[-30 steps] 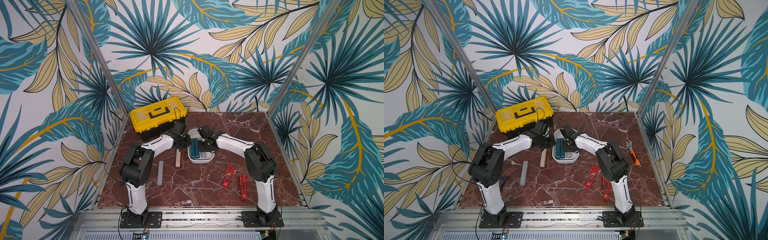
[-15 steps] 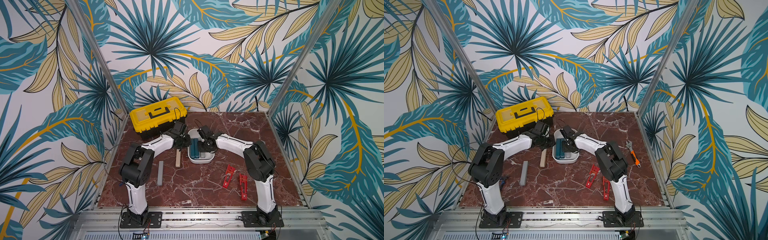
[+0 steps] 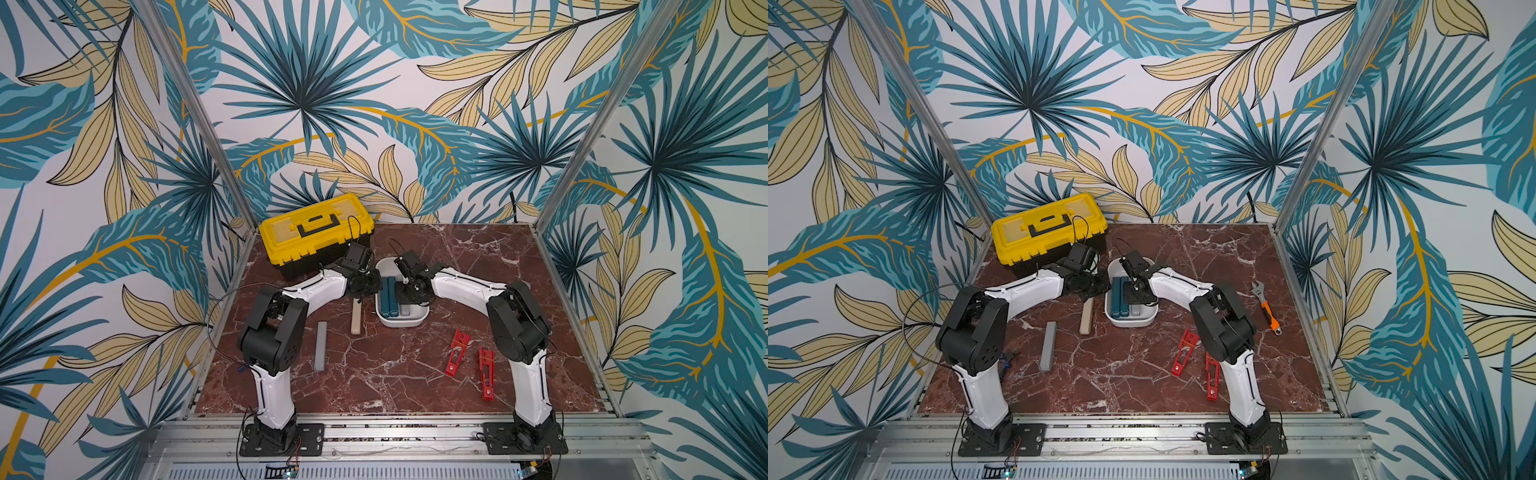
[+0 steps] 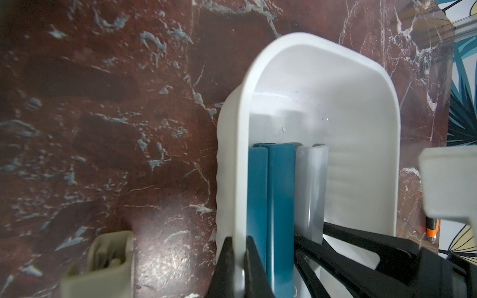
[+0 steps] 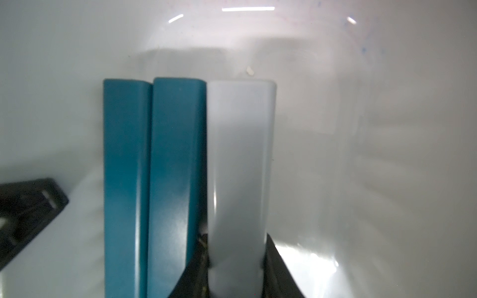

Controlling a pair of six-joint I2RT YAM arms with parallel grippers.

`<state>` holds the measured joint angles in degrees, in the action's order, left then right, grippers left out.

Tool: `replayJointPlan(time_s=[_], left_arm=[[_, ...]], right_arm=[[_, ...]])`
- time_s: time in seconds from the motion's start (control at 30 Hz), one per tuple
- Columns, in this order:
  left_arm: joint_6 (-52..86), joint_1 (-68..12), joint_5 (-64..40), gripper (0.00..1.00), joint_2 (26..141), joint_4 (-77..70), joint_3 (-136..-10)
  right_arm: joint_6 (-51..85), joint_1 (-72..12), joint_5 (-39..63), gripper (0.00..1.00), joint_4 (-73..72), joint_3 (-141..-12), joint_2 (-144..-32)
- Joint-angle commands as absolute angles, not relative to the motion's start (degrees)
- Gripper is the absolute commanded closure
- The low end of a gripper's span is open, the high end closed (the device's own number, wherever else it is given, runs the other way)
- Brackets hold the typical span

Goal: Put the pruning pliers into the storage box
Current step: Place the pruning pliers in the storage box.

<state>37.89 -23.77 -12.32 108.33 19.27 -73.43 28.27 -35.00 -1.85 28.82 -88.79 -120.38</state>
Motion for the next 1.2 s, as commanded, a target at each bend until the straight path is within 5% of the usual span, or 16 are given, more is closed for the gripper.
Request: replayJointPlan(time_s=[0.0,0.33,1.17], left_arm=[[37.62,-23.47,-13.18,1.00,106.88,18.90,-72.53],[37.71,-23.53,-13.48,1.00,106.96,18.73,-72.75],[37.72,-23.47,-13.27,1.00,106.88,19.08,-73.21]], right_arm=[[28.80,-34.94,-1.85,0.72,28.92,-89.40,-121.37],[28.52,-34.98,-1.67,0.60,28.50,-88.86,-119.65],[27.55,-35.11,-3.50,0.59,30.01,-87.43,-112.76]])
